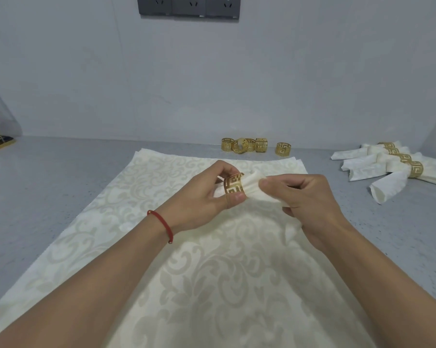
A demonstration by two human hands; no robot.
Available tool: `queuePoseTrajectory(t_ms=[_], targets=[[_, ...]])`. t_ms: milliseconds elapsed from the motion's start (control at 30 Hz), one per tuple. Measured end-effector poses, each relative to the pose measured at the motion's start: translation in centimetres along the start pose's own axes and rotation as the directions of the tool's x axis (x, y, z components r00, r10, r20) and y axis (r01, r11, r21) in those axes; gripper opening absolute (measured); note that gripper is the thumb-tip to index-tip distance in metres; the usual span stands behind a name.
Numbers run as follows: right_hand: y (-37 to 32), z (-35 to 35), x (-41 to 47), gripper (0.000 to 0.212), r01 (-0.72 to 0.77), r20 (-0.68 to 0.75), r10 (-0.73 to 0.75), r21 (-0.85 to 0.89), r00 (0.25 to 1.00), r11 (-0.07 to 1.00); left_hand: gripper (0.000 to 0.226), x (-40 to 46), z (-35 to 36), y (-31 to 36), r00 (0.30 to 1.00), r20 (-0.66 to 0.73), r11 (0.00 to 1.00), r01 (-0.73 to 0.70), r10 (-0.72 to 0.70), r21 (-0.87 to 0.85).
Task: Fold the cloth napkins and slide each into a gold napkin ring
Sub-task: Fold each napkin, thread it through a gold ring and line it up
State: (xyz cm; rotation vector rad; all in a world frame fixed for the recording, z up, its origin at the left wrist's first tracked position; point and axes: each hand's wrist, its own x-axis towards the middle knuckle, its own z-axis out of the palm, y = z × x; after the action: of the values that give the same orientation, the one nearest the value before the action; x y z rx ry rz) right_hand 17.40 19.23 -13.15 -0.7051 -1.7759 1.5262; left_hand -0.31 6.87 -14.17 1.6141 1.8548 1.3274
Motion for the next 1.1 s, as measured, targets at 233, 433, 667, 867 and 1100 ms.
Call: queuePoseTrajectory(t_ms=[233,433,667,867,1100], targets=[[-0.4,-1.5,0.1,0.025,0.24,0.098,-0.24,-0.685,0.966,0.688,0.042,-0.2,0.1,0.5,0.989,-0.14,0.977,-0.022,0.052,0.21],[0.1,0.3,0.0,0.019,0.365,0.151,-0.348,-0.605,0.925,0.707,0.049,-0.5,0.4,1.6,0.978,-0.184,0.982,-0.061,0.094,0.178],[0.2,-0.1,0.6,0.02,0.294,0.0,-0.325,-0.426,0.946,0.856,0.032,-1.0,-0.4,2.8,0.98,0.04,0.937,0.197,-0.194,-0.29],[0.6,0.2,0.3,0.042,0.234,0.125,-0.204,-0.669,0.971,0.705,0.031,-1.2,-1.1,2.2,0.907,0.235,0.835,0.415,-0.349,-0.361],[1.7,-0.6,0.2,0.045,0.136,0.222,0.063,-0.771,0.973,0.623,0.045,-1.1,-1.0,0.4,0.887,0.197,0.903,0.429,-0.417,-0.016]])
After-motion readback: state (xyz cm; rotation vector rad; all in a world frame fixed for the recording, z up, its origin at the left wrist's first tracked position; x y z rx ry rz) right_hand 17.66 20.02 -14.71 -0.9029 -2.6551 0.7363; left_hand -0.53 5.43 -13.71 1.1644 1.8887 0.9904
